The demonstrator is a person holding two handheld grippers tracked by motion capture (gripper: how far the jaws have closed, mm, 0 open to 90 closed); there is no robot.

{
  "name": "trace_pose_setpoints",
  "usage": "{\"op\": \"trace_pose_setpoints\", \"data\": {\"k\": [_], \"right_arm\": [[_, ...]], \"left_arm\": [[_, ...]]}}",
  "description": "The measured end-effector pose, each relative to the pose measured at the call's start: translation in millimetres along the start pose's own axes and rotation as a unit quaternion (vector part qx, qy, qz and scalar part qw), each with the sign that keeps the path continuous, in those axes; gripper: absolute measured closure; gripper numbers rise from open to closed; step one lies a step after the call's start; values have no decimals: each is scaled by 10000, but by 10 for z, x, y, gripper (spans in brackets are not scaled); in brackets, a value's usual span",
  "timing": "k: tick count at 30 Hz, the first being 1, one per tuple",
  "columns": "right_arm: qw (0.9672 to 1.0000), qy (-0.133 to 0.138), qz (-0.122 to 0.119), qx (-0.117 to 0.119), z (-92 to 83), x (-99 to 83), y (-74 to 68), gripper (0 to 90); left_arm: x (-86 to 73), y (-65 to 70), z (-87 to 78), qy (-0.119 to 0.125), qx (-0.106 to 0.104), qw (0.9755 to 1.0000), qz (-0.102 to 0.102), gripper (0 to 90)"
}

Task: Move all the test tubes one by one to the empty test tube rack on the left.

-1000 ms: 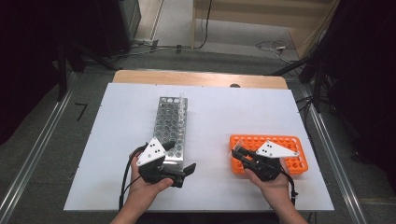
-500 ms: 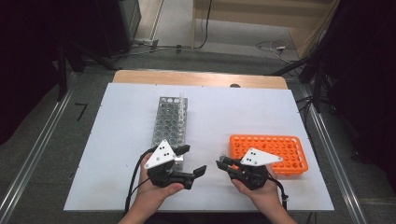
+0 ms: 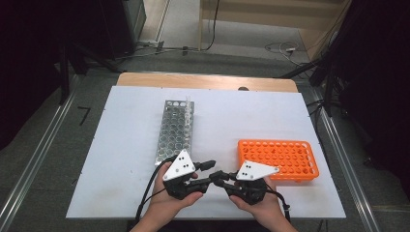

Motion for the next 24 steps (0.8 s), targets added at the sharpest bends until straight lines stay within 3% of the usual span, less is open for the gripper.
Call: {"op": "trace_pose_setpoints", "data": {"k": [6, 16, 24], "right_arm": [[10000, 11, -30, 78, 3, 7, -27, 742], [9998, 71, 58, 170, -11, 17, -27, 728], [9994, 200, 68, 290, -81, 40, -15, 474]], "left_arm": [[-18, 22, 26, -55, -37, 10000, 73, 721], [8, -1, 7, -14, 17, 9999, 114, 758], [49, -62, -22, 44, 97, 9999, 57, 759]]}}
Point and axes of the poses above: each handheld gripper's, and its own axes: z roughly forward along the jaws, x roughly out of its top, y roughly to its right, the point moved 6 cm from there along z, roughly forward along the jaws, and after that the axes turned 4 degrees about y, right-handed, at the moved point
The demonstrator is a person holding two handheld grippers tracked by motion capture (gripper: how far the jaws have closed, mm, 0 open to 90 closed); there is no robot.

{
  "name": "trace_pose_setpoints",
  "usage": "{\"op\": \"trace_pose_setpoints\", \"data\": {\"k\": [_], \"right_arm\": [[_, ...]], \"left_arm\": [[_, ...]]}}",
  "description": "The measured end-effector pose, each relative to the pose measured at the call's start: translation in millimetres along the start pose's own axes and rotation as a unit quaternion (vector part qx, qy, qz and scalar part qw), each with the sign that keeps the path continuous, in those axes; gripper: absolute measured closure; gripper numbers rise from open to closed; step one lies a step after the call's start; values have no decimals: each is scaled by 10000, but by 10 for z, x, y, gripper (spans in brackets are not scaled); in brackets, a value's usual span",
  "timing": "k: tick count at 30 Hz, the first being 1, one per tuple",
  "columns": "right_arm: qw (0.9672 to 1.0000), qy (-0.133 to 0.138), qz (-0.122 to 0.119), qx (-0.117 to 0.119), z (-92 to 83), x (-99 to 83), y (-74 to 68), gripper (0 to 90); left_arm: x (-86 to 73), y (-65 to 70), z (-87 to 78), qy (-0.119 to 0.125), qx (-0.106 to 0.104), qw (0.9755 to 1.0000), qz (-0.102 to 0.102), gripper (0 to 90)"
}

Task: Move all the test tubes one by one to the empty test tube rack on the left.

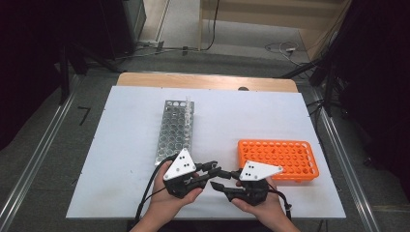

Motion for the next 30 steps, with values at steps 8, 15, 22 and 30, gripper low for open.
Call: {"op": "trace_pose_setpoints", "data": {"k": [8, 15, 22, 30], "right_arm": [[9998, 114, 72, -128, -162, 25, 121, 162], [9992, 209, 254, -216, -330, 16, 306, 0], [9971, 359, 362, -561, -525, 15, 476, 0], [9950, 462, 374, -799, -715, -34, 691, 0]], "left_arm": [[93, -139, -57, 77, 191, 9998, -51, 759], [226, -316, -96, 174, 397, 9990, -112, 759], [395, -523, -144, 260, 631, 9976, -77, 759], [553, -873, -150, 437, 972, 9941, -209, 759]]}}
Point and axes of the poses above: each handheld gripper's, and its own axes: z roughly forward along the jaws, x roughly out of its top, y roughly to its right, the point moved 6 cm from there along z, roughly forward along the jaws, and after that the axes turned 4 degrees about y, right-handed, at the moved point
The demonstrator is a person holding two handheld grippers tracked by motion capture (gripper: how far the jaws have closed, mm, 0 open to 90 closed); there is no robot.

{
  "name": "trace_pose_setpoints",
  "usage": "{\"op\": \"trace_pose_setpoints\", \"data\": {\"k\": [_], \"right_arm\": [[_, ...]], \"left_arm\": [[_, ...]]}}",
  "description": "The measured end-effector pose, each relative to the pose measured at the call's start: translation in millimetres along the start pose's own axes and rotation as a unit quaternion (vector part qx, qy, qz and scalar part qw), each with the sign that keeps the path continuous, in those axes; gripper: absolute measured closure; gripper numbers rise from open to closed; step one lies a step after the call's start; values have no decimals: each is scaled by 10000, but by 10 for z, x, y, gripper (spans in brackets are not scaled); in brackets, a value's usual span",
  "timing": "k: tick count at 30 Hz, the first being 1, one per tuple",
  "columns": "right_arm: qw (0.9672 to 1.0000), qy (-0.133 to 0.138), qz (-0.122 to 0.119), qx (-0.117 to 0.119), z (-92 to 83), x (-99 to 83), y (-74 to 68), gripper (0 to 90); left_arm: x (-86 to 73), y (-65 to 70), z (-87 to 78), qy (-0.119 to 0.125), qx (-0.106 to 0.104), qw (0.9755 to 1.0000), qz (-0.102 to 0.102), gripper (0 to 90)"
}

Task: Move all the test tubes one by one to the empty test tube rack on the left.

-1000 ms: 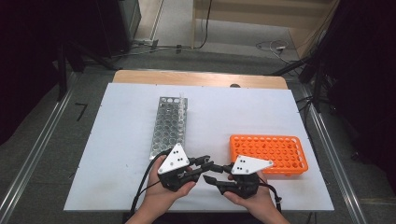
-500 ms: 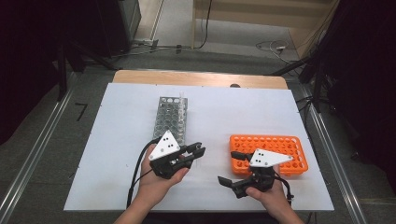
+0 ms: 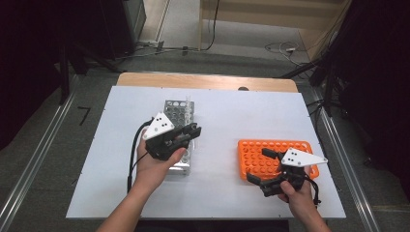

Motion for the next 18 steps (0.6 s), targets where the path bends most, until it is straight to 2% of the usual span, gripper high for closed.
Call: {"op": "trace_pose_setpoints", "data": {"k": [9, 14, 18], "right_arm": [[9997, 5, 90, -247, -101, -42, 209, 0], [9995, -21, 95, -295, -106, -60, 238, 0], [9995, -52, 69, -301, -102, -69, 238, 0]], "left_arm": [[69, -359, 178, 33, 454, 9990, 17, 759], [40, -526, 272, 45, 734, 9973, -31, 759], [-10, -584, 328, 20, 821, 9966, -80, 759]]}}
Point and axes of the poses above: each handheld gripper's, and its own axes: z roughly forward along the jaws, x roughly out of its top, y roughly to its right, the point moved 6 cm from there along z, roughly forward along the jaws, and after that the axes turned 4 degrees about y, right-handed, at the moved point
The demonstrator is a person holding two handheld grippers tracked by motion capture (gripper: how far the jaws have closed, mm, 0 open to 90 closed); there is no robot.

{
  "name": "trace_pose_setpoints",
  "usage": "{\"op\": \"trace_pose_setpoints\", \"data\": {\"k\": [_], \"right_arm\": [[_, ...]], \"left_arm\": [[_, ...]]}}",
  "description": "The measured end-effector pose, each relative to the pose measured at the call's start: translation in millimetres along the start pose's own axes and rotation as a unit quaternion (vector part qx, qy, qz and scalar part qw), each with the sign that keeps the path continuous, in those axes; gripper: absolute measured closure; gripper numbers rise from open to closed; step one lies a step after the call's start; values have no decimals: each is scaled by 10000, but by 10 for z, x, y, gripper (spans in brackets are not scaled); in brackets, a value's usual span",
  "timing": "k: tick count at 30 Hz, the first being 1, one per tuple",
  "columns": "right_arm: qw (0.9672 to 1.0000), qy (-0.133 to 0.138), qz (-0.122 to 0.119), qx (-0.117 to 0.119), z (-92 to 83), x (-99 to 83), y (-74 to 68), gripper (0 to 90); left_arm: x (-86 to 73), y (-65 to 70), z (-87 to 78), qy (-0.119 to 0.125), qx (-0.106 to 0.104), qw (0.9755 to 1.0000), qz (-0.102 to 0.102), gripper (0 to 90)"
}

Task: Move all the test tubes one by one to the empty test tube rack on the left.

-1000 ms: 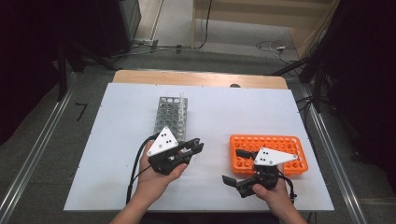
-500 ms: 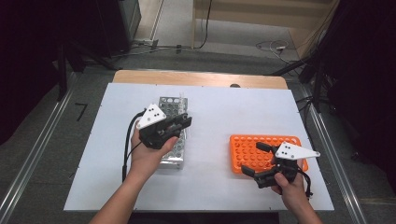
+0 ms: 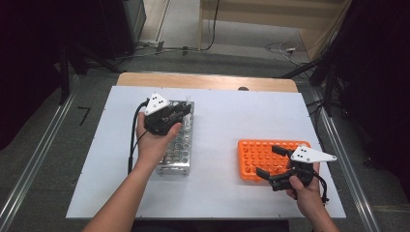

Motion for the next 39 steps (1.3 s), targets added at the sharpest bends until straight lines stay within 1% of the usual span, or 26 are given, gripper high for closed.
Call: {"op": "trace_pose_setpoints", "data": {"k": [5, 7, 9, 11, 14, 17, 19, 22, 25, 27, 29, 31, 34, 36, 38, 39], "right_arm": [[10000, 9, 9, -7, 2, -4, 5, 0], [10000, 15, 18, -11, -1, -4, 7, 0], [10000, 14, 31, -23, -5, -4, 7, 0], [10000, 19, 25, -32, -5, -4, 9, 0], [10000, 28, 11, -46, -5, -4, 19, 0], [10000, 29, 21, -56, -6, -4, 23, 0], [10000, 25, 25, -58, -6, -6, 24, 0], [10000, 23, 47, -58, -6, -9, 25, 0], [10000, 29, 65, -53, -3, -9, 27, 0], [10000, 33, 80, -48, -2, -8, 29, 0], [10000, 37, 80, -42, -2, -8, 30, 0], [9999, 37, 85, -46, -1, -10, 31, 0], [9999, 33, 106, -48, 1, -15, 36, 0], [9999, 30, 107, -47, 1, -17, 39, 0], [9999, 29, 111, -50, 0, -17, 41, 0], [9999, 26, 110, -57, -1, -18, 43, 0]], "left_arm": [[-67, -9, 64, -26, 124, 9999, 92, 759], [-98, -19, 80, -54, 216, 9996, 197, 759], [-131, -24, 93, -82, 237, 9995, 173, 759], [-162, -23, 102, -120, 259, 9994, 213, 759], [-205, -12, 113, -160, 247, 9993, 210, 759], [-241, -13, 114, -221, 294, 9991, 217, 758], [-263, -16, 111, -255, 319, 9990, 183, 758], [-296, -11, 103, -342, 318, 9988, 148, 757], [-330, 7, 106, -450, 327, 9983, 193, 756], [-353, 10, 112, -560, 345, 9976, 234, 755], [-376, 10, 121, -673, 396, 9967, 226, 754], [-397, 13, 129, -774, 396, 9959, 230, 751], [-414, 21, 130, -883, 344, 9953, 204, 738], [-407, 22, 118, -884, 332, 9953, 197, 723], [-393, 17, 103, -863, 327, 9956, 180, 670], [-386, 16, 95, -842, 290, 9959, 122, 647]]}}
Point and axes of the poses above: each handheld gripper's, and its own axes: z roughly forward along the jaws, x roughly out of its top, y roughly to its right, the point moved 6 cm from there along z, roughly forward along the jaws, and after that the axes turned 4 degrees about y, right-handed, at the moved point
